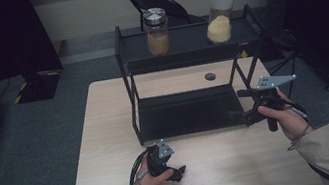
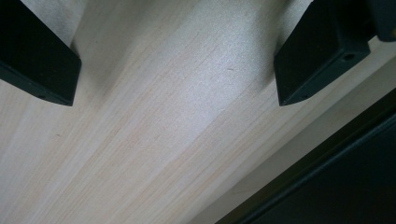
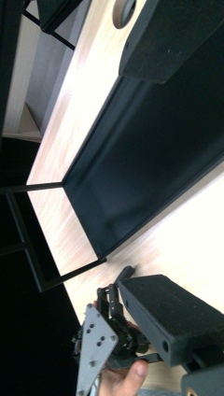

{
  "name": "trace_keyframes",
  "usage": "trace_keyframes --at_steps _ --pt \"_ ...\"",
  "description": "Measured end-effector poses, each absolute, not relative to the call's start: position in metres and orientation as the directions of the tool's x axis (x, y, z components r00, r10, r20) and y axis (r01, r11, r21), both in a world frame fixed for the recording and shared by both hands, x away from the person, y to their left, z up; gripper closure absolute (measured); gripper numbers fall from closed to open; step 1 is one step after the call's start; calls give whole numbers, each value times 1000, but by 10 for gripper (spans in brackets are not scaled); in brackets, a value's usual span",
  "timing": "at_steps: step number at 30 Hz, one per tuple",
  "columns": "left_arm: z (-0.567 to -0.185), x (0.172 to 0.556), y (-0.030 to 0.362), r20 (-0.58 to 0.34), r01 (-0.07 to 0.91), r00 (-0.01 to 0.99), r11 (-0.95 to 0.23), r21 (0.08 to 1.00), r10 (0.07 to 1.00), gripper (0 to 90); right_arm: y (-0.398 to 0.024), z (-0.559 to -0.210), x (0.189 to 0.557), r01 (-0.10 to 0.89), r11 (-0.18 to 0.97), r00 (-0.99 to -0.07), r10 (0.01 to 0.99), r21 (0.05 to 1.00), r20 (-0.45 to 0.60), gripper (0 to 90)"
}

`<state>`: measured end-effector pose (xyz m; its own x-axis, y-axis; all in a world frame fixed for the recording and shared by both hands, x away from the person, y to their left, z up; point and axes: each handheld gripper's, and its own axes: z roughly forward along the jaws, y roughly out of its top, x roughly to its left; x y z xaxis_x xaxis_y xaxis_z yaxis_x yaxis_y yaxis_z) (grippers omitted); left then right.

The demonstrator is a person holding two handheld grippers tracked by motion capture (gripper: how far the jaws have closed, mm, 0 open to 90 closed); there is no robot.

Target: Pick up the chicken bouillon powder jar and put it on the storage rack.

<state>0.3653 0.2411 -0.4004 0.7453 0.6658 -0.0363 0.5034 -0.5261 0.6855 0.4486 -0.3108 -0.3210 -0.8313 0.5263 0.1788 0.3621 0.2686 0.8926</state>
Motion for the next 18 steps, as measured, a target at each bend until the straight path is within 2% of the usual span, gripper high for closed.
trace_keyframes --at_steps 18 --pt "-400 365 241 -36 503 745 -526 686 666 1 -304 -351 440 370 328 -856 483 869 182 0"
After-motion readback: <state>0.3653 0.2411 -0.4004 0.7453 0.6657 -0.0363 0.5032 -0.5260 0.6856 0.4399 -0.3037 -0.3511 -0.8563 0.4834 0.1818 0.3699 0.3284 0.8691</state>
